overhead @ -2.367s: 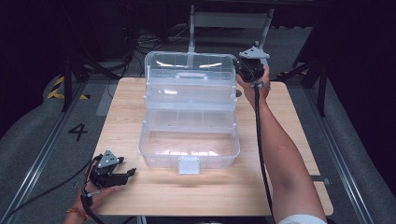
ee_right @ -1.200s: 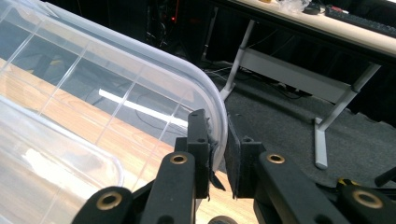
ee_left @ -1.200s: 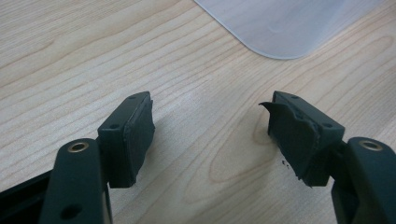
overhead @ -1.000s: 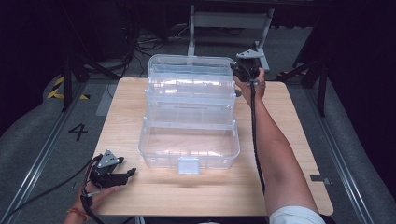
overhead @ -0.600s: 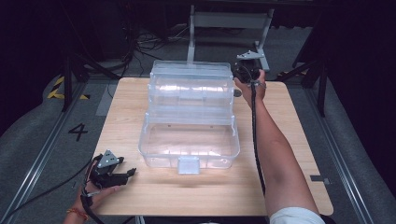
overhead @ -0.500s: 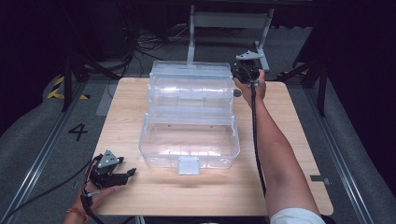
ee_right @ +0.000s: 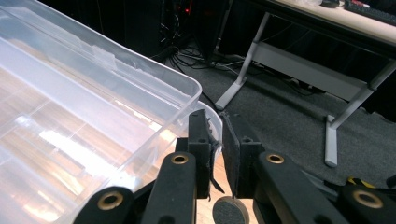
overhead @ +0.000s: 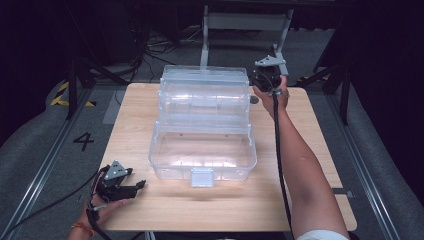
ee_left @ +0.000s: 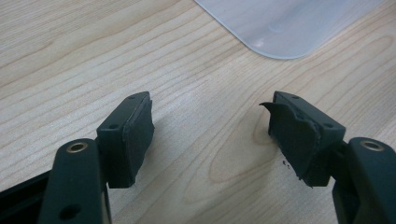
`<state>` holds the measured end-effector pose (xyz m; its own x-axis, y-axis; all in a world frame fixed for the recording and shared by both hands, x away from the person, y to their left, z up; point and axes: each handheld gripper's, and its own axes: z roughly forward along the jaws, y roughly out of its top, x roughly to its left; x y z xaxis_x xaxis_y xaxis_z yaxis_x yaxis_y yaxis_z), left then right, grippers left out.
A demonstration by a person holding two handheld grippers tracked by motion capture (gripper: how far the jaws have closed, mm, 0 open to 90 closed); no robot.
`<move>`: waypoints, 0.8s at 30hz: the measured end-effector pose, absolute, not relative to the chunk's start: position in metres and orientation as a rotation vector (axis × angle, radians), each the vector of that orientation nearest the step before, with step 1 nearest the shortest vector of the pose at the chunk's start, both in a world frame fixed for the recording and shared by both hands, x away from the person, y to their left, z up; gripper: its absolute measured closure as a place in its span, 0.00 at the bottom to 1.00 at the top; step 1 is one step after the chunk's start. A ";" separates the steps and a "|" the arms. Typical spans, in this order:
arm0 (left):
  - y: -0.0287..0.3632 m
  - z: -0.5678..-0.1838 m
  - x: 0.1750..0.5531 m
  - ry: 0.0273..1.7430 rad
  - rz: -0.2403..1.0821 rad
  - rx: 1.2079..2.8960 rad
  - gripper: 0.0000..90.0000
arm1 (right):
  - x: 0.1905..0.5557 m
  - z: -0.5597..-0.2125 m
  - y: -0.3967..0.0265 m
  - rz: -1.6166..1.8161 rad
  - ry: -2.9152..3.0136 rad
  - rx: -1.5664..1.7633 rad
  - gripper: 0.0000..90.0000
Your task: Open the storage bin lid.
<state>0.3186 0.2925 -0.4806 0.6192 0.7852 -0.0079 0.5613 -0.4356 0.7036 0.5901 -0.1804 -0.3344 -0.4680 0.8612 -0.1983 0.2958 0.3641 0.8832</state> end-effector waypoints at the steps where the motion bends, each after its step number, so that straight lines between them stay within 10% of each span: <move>1: 0.292 -0.481 0.319 1.052 0.424 2.159 0.35 | 0.588 -0.333 -0.182 1.070 1.953 0.996 0.91; 24: 0.293 -0.481 0.319 1.049 0.424 2.160 0.35 | 0.526 -0.312 -0.216 1.095 1.972 0.861 0.92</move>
